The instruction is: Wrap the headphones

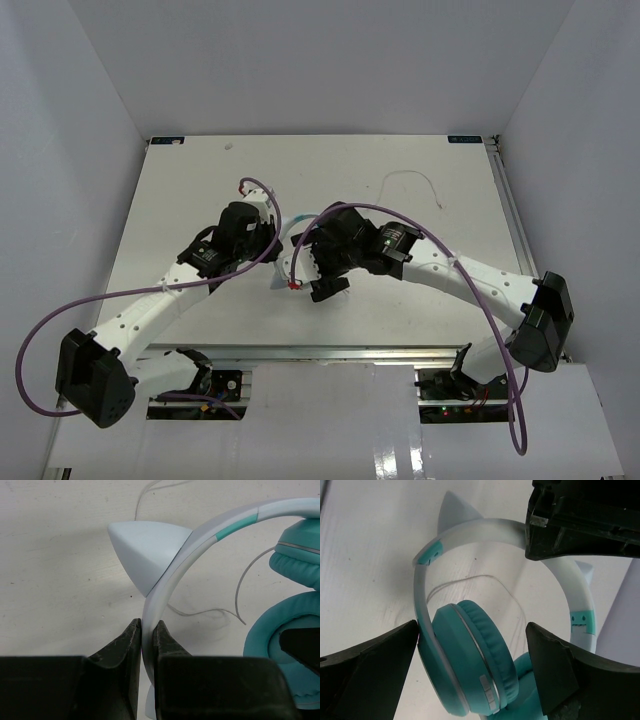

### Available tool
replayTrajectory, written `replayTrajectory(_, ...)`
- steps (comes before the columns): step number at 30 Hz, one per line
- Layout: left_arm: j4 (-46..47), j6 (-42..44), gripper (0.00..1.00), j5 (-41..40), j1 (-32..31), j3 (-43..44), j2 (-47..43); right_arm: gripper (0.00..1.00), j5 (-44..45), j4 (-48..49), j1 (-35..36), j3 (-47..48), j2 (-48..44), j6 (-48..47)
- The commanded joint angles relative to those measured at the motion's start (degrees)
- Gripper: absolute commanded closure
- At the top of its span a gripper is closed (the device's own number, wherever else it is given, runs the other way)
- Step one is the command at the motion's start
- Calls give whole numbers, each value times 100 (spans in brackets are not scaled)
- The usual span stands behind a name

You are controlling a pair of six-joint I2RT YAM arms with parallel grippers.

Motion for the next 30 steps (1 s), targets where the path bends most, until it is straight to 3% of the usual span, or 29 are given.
replayTrajectory(1, -41, -93, 100, -118, -13, 318, -250, 6, 879, 151, 62, -56, -127, -479)
replayTrajectory(6, -134, -108, 100, -273, -12, 429, -222, 1, 641, -537, 72, -42, -184, -781)
replayTrajectory(11, -233, -314, 100, -502, 11, 555, -149, 38, 493, -663, 105, -86, -159, -537)
replayTrajectory(13, -249, -494, 100, -554, 38, 609, -107, 48, 401, -639, 113, -48, -172, -387)
replayTrajectory(15, -265, -713, 100, -680, 67, 630, -72, 67, 306, -536, 124, -27, -255, -151)
replayTrajectory(19, -268, -1276, 100, -883, 118, 678, 14, 86, 92, -237, 138, -13, -277, 714)
replayTrajectory(22, -210, -1625, 100, -910, 154, 708, 86, 92, 124, -13, 141, 23, -196, 1500)
replayTrajectory(27, -58, -1832, 100, -872, 163, 734, 162, 90, 115, 47, 133, 270, -54, 2322)
replayTrajectory(28, -20, -1795, 100, -846, 163, 730, 157, 77, 32, 26, 133, 307, -36, 2327)
replayTrajectory(30, 169, -1536, 100, -693, 163, 680, 118, 31, -297, -50, 132, 393, -67, 2184)
